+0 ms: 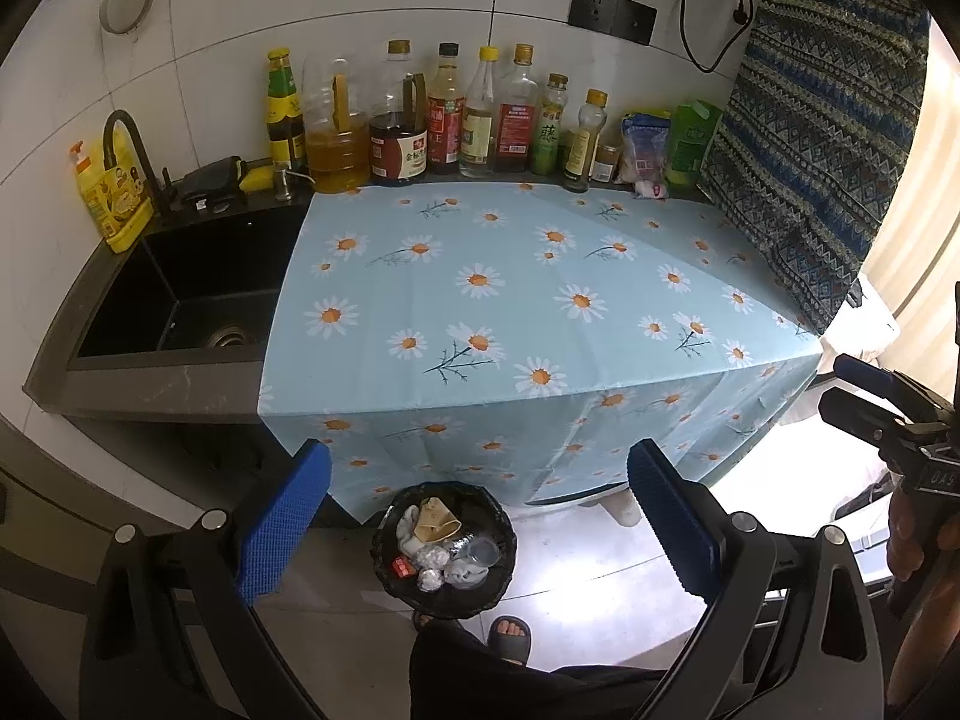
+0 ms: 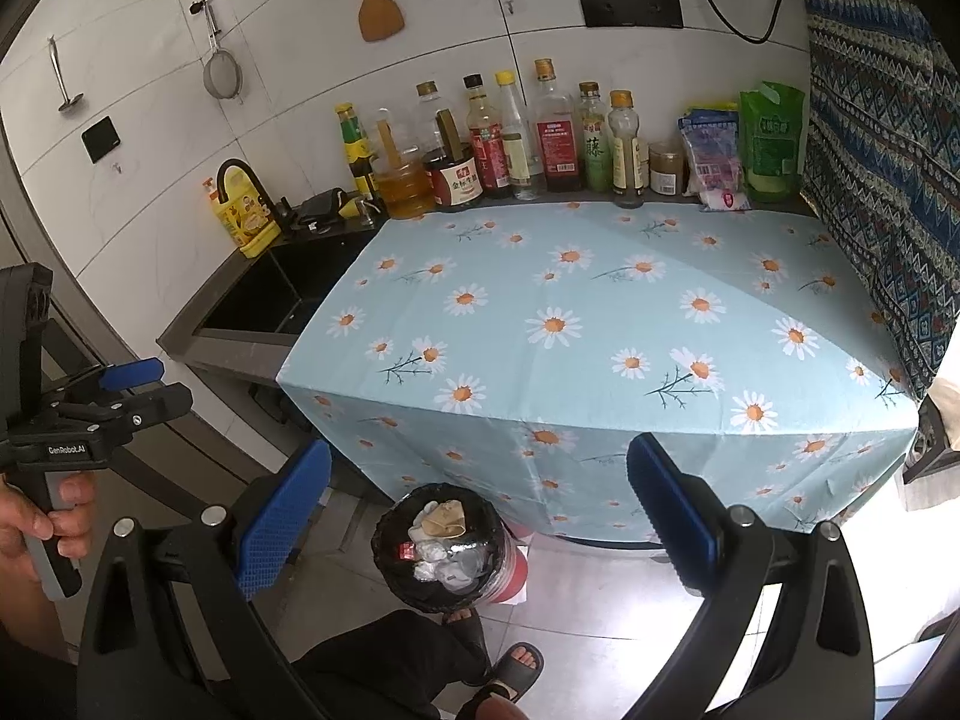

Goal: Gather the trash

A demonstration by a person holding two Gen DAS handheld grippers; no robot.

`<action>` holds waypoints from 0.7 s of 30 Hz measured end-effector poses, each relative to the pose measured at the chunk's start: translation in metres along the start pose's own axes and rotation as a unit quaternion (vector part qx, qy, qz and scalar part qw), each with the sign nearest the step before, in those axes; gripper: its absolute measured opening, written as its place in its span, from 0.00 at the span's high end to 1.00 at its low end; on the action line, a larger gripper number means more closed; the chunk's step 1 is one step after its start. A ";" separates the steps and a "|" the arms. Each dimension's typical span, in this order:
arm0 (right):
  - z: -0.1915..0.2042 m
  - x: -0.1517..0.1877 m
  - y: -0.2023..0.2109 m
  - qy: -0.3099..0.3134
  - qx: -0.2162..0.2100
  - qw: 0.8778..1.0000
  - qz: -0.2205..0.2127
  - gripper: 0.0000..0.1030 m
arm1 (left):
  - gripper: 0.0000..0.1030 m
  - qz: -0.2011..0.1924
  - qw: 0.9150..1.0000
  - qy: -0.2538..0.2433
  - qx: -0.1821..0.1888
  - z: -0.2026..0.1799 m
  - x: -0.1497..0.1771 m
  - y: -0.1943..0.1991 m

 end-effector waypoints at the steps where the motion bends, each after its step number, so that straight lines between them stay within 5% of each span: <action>1: 0.000 0.000 0.000 0.001 0.001 1.000 -0.001 0.05 | 0.07 -0.001 1.000 0.000 -0.001 0.000 0.000 0.000; 21: -0.004 0.000 0.002 -0.004 -0.002 1.000 0.002 0.05 | 0.07 0.000 1.000 0.004 -0.003 -0.005 -0.001 0.000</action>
Point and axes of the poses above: each gripper's, at about its wrist camera, not at the fingertips, and y roughly against the way its jaws point, z to its left, x to its underside, the point moved 5 cm from there along -y, roughly the way its jaws point, and after that the axes turned 5 degrees about z, right-handed, at the moved point
